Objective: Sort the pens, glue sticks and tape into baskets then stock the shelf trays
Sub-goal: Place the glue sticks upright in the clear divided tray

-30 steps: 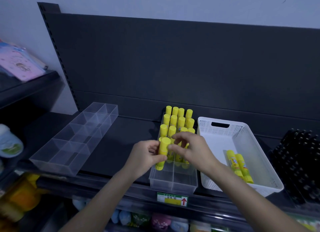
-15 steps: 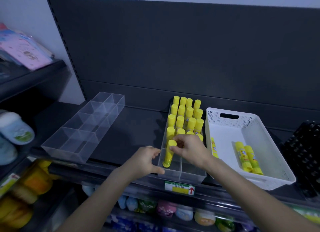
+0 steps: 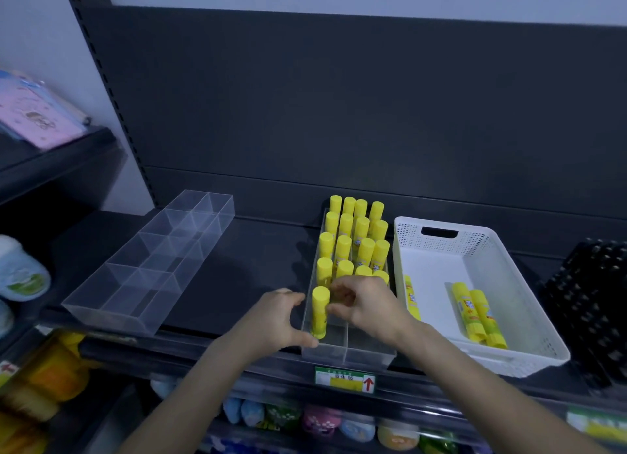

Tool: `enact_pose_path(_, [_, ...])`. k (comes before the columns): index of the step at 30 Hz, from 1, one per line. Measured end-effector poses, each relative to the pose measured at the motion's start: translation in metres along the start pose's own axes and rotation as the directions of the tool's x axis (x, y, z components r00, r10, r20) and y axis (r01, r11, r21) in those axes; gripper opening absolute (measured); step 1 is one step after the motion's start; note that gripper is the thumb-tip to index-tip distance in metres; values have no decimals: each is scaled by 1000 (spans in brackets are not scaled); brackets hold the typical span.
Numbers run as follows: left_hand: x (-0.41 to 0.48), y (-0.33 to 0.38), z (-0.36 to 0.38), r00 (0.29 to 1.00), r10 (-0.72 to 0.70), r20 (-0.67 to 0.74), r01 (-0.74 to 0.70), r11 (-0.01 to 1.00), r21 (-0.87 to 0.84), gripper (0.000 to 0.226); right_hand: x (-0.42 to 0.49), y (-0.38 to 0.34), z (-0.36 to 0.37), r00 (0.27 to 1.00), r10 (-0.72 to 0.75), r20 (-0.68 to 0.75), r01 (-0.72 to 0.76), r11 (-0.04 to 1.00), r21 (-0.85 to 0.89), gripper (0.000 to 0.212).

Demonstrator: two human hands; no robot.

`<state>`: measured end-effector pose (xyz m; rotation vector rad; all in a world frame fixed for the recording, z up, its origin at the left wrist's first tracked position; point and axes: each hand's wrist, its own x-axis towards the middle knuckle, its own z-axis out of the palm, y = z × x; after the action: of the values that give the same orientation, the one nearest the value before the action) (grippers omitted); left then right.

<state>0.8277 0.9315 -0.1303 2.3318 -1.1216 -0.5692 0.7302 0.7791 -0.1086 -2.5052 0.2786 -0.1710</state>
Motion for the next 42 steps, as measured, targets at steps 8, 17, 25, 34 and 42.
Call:
enact_pose_path(8, [10,64,-14,911,248,-330,-273,962,-31,41,-41,52,-60,957,179,-229,-192,981,-35,17])
enact_pose_path(17, [75,177,52,984,171,-57,-145,938,316,19,-81,140,-110,799,582,-152,-601,775,-193,35])
enact_pose_path(25, [133,198,117,975,-206,86,125,822,555,45,-65,142,-90,785,618,41,-570,746,-343,37])
enact_pose_path(34, [161,188,120,938,-330,107,344,923,-170,34,-35,170,-90,763,641,87,-631,767,-113,36])
enact_pose_path(42, [168,184,116,902,-352,250,432,726,-535,9,-34,177,-92,787,598,150,-615,747,253,24])
